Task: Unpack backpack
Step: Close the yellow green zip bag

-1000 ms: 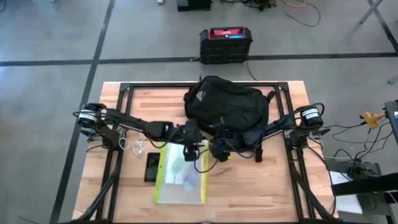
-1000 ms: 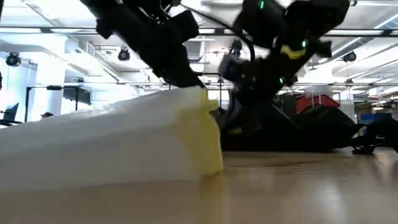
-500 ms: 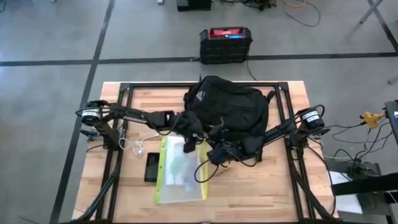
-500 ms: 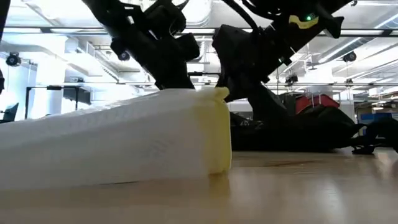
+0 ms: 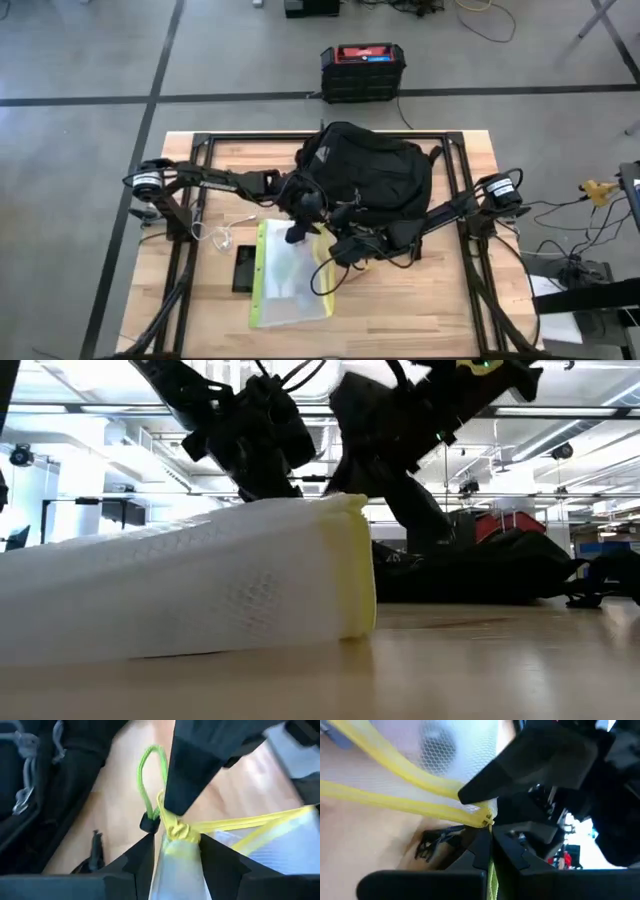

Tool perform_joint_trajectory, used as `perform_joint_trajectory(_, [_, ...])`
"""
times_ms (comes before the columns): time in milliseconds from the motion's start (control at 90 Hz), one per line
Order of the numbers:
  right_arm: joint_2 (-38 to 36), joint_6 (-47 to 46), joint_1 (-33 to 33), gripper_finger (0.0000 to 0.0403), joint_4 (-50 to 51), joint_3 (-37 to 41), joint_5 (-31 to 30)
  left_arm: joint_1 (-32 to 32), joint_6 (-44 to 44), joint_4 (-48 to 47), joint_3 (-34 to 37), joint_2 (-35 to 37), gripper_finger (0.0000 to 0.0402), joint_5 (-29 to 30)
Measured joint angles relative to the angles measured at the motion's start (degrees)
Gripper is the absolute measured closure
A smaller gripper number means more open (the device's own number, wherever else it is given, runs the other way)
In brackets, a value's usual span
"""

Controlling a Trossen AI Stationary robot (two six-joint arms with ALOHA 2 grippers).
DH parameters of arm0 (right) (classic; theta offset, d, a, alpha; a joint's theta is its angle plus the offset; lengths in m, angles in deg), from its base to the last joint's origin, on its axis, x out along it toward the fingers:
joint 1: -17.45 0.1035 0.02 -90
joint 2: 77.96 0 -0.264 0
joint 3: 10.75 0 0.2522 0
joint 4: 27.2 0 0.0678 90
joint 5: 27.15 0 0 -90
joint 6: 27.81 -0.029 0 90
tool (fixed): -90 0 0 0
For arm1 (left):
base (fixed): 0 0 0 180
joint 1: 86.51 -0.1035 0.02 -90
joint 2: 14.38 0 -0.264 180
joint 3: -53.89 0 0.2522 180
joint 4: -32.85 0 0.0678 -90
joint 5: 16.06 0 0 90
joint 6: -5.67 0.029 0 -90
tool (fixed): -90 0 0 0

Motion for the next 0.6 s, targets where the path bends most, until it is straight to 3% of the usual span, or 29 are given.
perform_joint_trajectory(144, [-0.04, 3.62, -0.02, 0.0403, 0.16, -2.58, -0.74, -1.01, 1.27, -3.81, -2.02, 1.93, 0.0278, -3.24])
perform_joint_trajectory(411, [-0.09, 6.43, 0.13, 0.0403, 0.23, -6.04, -0.97, -1.96, 5.06, -17.53, -4.60, 8.14, 0.0267, -3.22])
perform_joint_trajectory(600, [-0.17, 7.34, 0.31, 0.0403, 0.38, -6.55, -0.96, -3.54, 5.08, -21.60, -4.60, 10.80, 0.0253, -3.26])
